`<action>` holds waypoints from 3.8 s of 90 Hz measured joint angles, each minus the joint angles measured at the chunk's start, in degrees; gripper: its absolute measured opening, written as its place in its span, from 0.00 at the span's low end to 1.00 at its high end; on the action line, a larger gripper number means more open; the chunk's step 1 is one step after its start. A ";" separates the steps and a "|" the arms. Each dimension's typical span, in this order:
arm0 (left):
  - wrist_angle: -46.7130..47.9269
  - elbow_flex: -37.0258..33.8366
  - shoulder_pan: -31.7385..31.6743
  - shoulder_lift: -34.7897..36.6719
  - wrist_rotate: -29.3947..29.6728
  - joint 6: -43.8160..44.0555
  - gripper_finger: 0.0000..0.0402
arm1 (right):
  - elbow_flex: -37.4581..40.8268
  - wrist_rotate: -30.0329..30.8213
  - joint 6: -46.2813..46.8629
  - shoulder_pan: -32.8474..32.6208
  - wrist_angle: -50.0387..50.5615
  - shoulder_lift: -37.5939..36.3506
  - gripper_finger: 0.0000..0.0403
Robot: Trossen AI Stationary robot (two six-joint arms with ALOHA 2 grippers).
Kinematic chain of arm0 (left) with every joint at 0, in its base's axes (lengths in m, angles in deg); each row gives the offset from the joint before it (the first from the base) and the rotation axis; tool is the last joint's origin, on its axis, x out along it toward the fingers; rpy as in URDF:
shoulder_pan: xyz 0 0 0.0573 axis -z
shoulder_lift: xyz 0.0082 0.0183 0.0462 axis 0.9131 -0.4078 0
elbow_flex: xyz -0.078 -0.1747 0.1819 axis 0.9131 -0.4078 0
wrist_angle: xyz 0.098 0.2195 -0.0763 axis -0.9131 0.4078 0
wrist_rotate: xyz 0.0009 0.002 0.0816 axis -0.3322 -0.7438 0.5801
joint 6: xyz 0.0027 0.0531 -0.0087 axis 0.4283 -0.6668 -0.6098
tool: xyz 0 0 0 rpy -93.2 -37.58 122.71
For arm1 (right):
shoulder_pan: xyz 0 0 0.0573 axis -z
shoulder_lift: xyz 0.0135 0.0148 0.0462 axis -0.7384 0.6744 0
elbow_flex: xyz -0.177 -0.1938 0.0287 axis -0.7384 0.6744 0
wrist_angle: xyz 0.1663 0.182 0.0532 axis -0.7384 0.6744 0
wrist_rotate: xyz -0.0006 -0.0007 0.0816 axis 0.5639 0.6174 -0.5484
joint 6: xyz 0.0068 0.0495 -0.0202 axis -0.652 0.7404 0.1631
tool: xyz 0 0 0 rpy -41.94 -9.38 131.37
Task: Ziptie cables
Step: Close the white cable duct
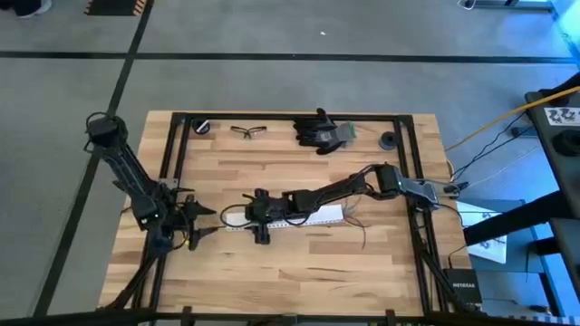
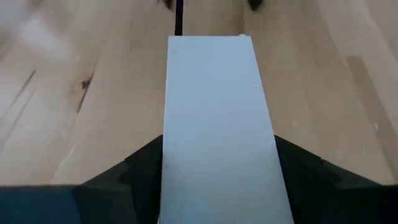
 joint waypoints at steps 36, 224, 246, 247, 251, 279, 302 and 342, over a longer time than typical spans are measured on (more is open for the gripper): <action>-16.65 -3.36 -5.24 -1.07 -9.17 -23.31 0.70 | 0.02 -0.07 -0.49 -0.02 -0.70 0.17 0.56; -36.12 -3.31 -19.41 -13.63 -22.68 -32.14 0.47 | 0.22 0.37 1.13 -0.17 -6.97 1.55 0.56; -34.29 -3.01 -19.14 -13.62 -21.96 -30.44 0.46 | -0.37 1.51 -0.10 -0.13 -2.27 1.13 0.56; -34.25 -3.01 -19.14 -13.61 -21.95 -30.40 0.46 | -0.39 1.51 -0.10 -0.10 -2.10 1.12 0.56; -34.14 -3.01 -19.14 -13.61 -21.91 -30.35 0.46 | -0.42 1.54 -0.10 -0.07 -1.57 1.08 0.56; -31.84 -2.86 -19.17 -13.48 -21.77 -28.41 0.40 | -0.41 1.79 -0.13 -0.02 2.27 0.04 0.56; -30.23 -3.16 -18.93 -13.66 -24.49 -28.03 0.35 | -0.22 2.89 -0.15 0.13 7.32 -1.27 0.56; -29.47 -3.07 -18.99 -12.39 -28.18 -23.44 0.44 | -0.15 0.77 0.05 0.02 3.76 -1.20 0.60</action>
